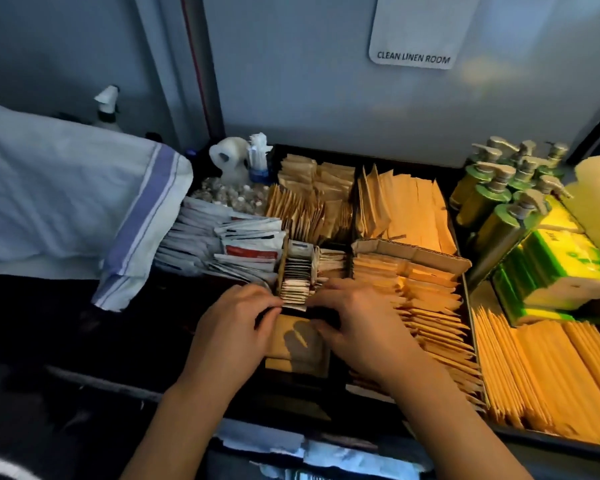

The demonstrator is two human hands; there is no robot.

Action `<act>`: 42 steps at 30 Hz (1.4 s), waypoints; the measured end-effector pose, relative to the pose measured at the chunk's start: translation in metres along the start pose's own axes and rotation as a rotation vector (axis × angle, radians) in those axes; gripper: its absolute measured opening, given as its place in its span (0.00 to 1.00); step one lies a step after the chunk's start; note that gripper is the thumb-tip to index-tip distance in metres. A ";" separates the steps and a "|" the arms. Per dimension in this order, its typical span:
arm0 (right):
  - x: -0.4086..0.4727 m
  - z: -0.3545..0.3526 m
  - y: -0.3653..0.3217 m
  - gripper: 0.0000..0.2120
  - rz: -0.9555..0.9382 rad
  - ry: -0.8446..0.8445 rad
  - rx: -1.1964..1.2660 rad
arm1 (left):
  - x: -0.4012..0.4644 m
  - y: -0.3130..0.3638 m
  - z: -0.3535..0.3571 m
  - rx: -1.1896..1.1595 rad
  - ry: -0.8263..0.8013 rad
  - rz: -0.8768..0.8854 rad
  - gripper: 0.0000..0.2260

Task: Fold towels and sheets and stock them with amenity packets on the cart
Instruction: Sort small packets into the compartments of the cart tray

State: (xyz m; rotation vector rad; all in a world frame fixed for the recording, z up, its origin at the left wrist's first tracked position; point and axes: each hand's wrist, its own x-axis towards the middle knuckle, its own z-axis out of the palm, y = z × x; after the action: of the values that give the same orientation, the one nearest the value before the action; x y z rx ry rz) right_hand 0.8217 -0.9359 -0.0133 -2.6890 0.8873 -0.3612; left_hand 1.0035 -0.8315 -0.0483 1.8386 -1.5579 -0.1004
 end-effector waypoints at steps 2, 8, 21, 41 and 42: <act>0.010 0.013 -0.010 0.15 0.008 -0.067 -0.042 | -0.004 -0.010 -0.007 0.008 0.004 -0.001 0.06; 0.024 0.052 -0.028 0.18 0.096 -0.286 -0.179 | -0.012 -0.031 -0.015 -0.010 -0.033 0.021 0.07; 0.020 0.047 -0.035 0.10 0.069 -0.152 -0.102 | -0.014 -0.037 -0.021 -0.059 -0.071 0.057 0.12; -0.085 -0.076 0.042 0.08 0.054 0.432 0.122 | 0.036 0.099 0.031 -0.194 0.072 0.426 0.07; -0.091 -0.080 0.049 0.08 0.068 0.450 0.133 | 0.040 0.108 0.036 -0.201 0.076 0.434 0.08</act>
State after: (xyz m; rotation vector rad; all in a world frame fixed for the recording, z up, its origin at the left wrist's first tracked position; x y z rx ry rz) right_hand 0.6990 -0.9333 0.0314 -2.4858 1.0248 -0.9993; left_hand 0.9064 -0.8852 -0.0002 1.3059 -1.7860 0.0139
